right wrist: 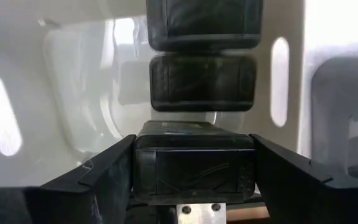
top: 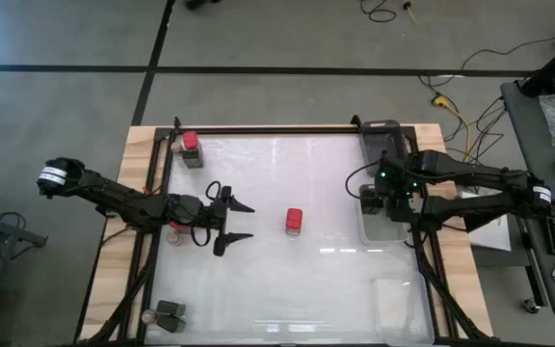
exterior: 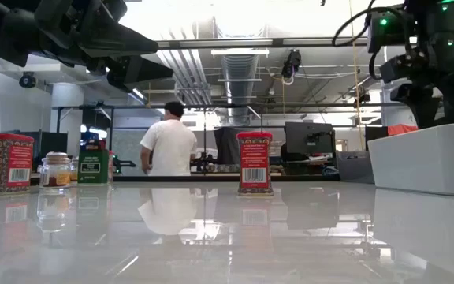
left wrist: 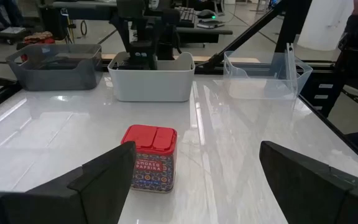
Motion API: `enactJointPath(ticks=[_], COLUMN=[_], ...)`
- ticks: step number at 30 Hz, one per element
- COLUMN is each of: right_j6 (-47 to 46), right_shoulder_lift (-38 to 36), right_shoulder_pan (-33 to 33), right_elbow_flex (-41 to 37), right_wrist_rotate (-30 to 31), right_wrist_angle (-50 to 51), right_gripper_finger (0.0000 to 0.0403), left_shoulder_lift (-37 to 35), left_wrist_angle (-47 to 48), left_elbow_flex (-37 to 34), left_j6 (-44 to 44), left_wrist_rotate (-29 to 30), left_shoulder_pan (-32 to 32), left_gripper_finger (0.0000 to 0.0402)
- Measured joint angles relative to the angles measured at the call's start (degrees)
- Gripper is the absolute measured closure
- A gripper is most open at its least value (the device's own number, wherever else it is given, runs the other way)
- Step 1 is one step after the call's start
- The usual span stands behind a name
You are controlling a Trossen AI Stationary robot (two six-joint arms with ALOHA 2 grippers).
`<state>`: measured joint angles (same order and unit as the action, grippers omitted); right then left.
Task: Sort spices by type
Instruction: Put the green seasoning can into the gray bin
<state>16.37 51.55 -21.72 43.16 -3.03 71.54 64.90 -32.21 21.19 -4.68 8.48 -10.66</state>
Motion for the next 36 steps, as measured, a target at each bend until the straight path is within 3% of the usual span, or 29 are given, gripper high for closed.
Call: enactJointPath(ticks=[7,14,36], right_j6=[1.0,3.0,4.8], right_shoulder_lift=[0.0,0.0,1.1], right_shoulder_pan=[-1.5,-2.6,-2.6], right_elbow_flex=[-1.2,-2.2,-2.5], right_wrist_rotate=[0.5,0.1,0.0], right_wrist_angle=[-3.2,-3.4,-5.9], right_gripper_finger=[0.0133,0.0117,0.0117], left_shoulder_lift=[0.0,0.0,0.0], left_wrist_angle=[-0.3,-0.3,-0.3], left_elbow_flex=[0.0,0.0,0.0], left_j6=[1.2,1.2,1.7], left_wrist_rotate=[0.0,0.0,0.0], left_shoulder_pan=[0.0,0.0,0.0], left_gripper_finger=[0.0075,0.0075,0.0075])
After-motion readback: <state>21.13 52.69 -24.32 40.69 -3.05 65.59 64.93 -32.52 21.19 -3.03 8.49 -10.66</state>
